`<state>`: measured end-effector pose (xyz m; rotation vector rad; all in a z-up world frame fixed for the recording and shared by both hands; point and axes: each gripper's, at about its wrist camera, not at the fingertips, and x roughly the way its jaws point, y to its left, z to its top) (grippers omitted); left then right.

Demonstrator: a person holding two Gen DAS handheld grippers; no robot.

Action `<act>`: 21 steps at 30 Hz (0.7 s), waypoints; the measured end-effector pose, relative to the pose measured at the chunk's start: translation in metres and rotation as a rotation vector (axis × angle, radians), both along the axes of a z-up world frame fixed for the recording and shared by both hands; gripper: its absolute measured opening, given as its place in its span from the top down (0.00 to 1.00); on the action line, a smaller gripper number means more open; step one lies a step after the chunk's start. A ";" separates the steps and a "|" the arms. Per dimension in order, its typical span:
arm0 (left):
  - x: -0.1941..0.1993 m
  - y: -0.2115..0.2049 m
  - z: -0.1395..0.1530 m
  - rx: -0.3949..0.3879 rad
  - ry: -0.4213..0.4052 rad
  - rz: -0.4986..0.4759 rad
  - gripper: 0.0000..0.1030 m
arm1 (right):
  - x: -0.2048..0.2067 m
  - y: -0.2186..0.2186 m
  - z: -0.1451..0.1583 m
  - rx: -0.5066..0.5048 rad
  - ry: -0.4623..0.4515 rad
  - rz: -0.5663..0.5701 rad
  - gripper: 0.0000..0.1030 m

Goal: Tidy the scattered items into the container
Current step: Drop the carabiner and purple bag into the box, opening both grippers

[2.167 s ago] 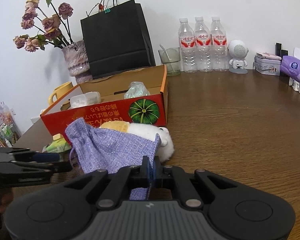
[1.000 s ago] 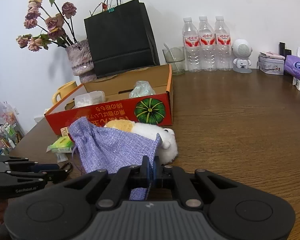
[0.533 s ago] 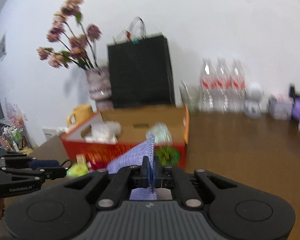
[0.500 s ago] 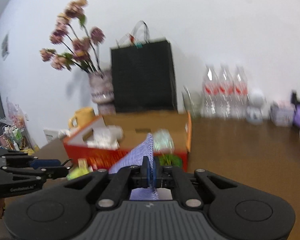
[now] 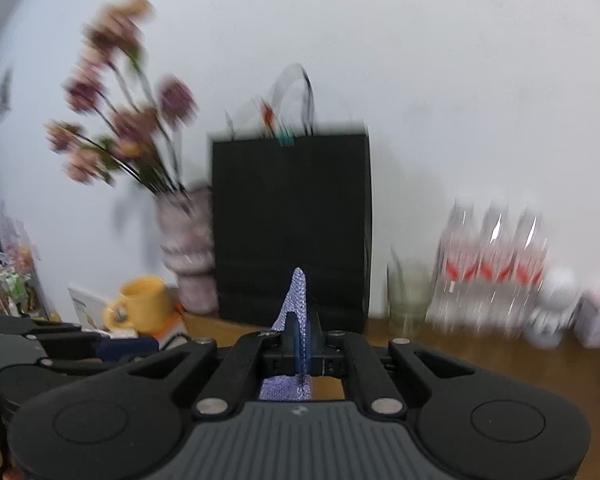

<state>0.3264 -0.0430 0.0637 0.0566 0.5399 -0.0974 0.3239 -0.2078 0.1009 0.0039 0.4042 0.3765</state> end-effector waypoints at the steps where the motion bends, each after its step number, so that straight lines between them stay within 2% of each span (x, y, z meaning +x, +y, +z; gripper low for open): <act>1: 0.014 -0.001 -0.007 0.013 0.023 0.014 0.76 | 0.017 0.004 -0.012 -0.007 0.040 -0.011 0.98; 3: 0.040 -0.008 -0.026 0.062 0.074 0.027 0.76 | 0.045 0.009 -0.036 -0.033 0.117 -0.032 0.98; 7: 0.059 -0.017 -0.054 0.132 0.141 0.044 0.76 | 0.076 0.012 -0.079 -0.059 0.229 -0.044 0.98; 10: 0.062 -0.017 -0.066 0.147 0.170 0.047 0.76 | 0.083 0.011 -0.096 -0.044 0.287 -0.040 0.97; 13: 0.061 -0.019 -0.071 0.159 0.182 0.048 0.75 | 0.082 0.012 -0.100 -0.044 0.296 -0.024 0.94; 15: 0.057 -0.019 -0.070 0.160 0.179 0.053 0.74 | 0.079 0.013 -0.097 -0.030 0.304 -0.011 0.87; 16: 0.055 -0.020 -0.068 0.156 0.175 0.054 0.71 | 0.077 0.012 -0.094 -0.026 0.309 -0.002 0.79; 17: 0.052 -0.019 -0.065 0.150 0.166 0.054 0.63 | 0.074 0.012 -0.091 -0.023 0.312 0.015 0.63; 19: 0.041 -0.017 -0.056 0.155 0.131 0.064 0.52 | 0.067 0.012 -0.085 -0.029 0.299 0.029 0.44; 21: 0.028 -0.015 -0.047 0.173 0.087 0.068 0.40 | 0.055 0.010 -0.077 -0.041 0.272 0.030 0.38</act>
